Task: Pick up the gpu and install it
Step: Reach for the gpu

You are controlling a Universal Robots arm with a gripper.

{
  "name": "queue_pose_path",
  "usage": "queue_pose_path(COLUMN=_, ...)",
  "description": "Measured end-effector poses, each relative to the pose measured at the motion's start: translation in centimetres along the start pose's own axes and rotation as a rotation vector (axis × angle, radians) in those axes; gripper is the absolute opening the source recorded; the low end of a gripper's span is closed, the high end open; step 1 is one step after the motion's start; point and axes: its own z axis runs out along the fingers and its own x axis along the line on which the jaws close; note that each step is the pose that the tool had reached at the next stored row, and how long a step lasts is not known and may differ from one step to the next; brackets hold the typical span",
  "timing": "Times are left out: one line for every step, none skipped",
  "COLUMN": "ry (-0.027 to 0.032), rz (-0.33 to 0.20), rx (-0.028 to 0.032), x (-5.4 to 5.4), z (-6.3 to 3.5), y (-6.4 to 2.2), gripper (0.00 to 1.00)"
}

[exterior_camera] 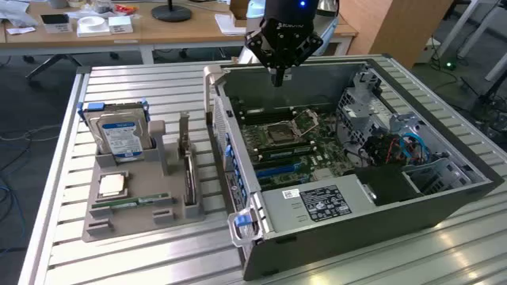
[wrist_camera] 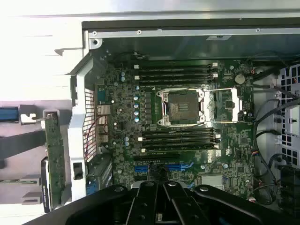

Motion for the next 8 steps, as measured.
queue_pose_path(ry=0.0000, rz=0.000, rx=0.0000, x=0.00, z=0.00, y=0.00, gripper=0.11)
queue_pose_path(ry=0.0000, rz=0.000, rx=0.0000, x=0.00, z=0.00, y=0.00, gripper=0.11)
queue_pose_path(ry=0.0000, rz=0.000, rx=-0.0001, x=0.00, z=0.00, y=0.00, gripper=0.11)
queue_pose_path(ry=0.0000, rz=0.000, rx=0.0000, x=0.00, z=0.00, y=0.00, gripper=0.11)
queue_pose_path(ry=0.0000, rz=0.000, rx=0.0000, x=0.00, z=0.00, y=0.00, gripper=0.11)
queue_pose_path(ry=-0.0001, rz=0.000, rx=0.0000, x=0.00, z=0.00, y=0.00, gripper=0.11)
queue_pose_path(ry=0.0000, rz=0.000, rx=0.0000, x=0.00, z=0.00, y=0.00, gripper=0.11)
queue_pose_path(ry=0.0000, rz=0.000, rx=0.0000, x=0.00, z=0.00, y=0.00, gripper=0.11)
